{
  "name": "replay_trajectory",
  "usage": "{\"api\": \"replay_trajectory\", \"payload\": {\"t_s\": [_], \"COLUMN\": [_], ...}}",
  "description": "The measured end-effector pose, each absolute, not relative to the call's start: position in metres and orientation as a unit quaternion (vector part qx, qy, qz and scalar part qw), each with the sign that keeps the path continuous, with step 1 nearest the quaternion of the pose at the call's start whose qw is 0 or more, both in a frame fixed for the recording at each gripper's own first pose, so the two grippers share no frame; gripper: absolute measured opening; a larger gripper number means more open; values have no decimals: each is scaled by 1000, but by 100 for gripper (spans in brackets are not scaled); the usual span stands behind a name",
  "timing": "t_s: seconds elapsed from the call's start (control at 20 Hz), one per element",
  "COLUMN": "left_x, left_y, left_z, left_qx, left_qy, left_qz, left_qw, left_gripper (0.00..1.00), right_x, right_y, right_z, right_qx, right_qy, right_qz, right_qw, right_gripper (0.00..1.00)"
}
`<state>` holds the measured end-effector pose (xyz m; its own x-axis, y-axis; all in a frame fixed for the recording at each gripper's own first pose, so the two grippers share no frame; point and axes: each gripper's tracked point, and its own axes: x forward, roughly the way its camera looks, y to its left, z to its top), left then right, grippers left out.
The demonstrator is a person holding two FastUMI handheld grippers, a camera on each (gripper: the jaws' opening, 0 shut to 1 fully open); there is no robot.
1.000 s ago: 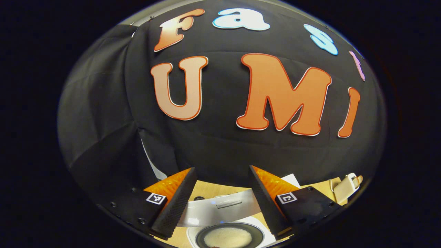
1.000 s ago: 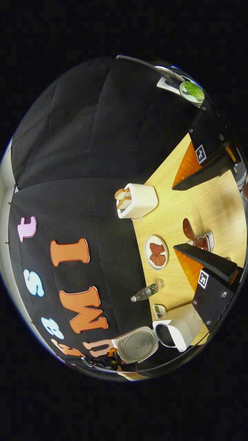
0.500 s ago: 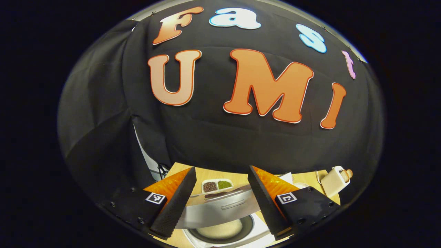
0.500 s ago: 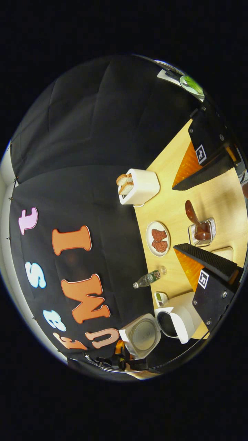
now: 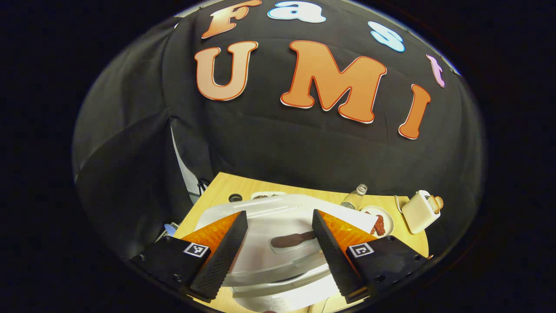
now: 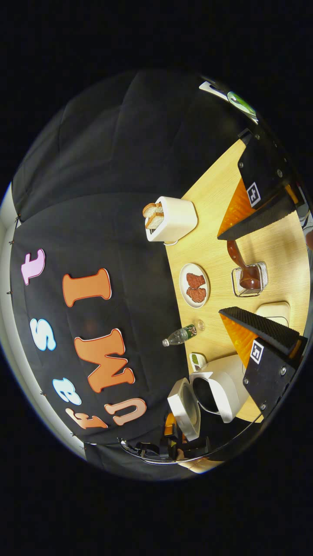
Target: Close the left gripper, press the button to open the rice cooker; take a wooden spoon from the chopstick holder with the right hand, scoop a spoonful of rice and pour it into the rice cooker, then put the wooden spoon back into the chopstick holder.
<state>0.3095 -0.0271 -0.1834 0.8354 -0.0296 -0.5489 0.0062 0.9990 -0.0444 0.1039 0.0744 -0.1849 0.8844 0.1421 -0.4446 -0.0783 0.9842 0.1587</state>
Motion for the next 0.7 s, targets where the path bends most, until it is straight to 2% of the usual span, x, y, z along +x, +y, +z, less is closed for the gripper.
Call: {"api": "replay_trajectory", "payload": {"t_s": [0.7], "left_x": [265], "left_y": [-33], "left_z": [-276], "left_qx": [40], "left_qy": [291], "left_qz": [13], "left_qw": [956], "left_gripper": [100], "right_x": [61], "right_y": [53], "right_z": [-209], "right_qx": [65], "right_qy": [260], "right_qz": [49], "right_qw": [962], "right_gripper": [95]}}
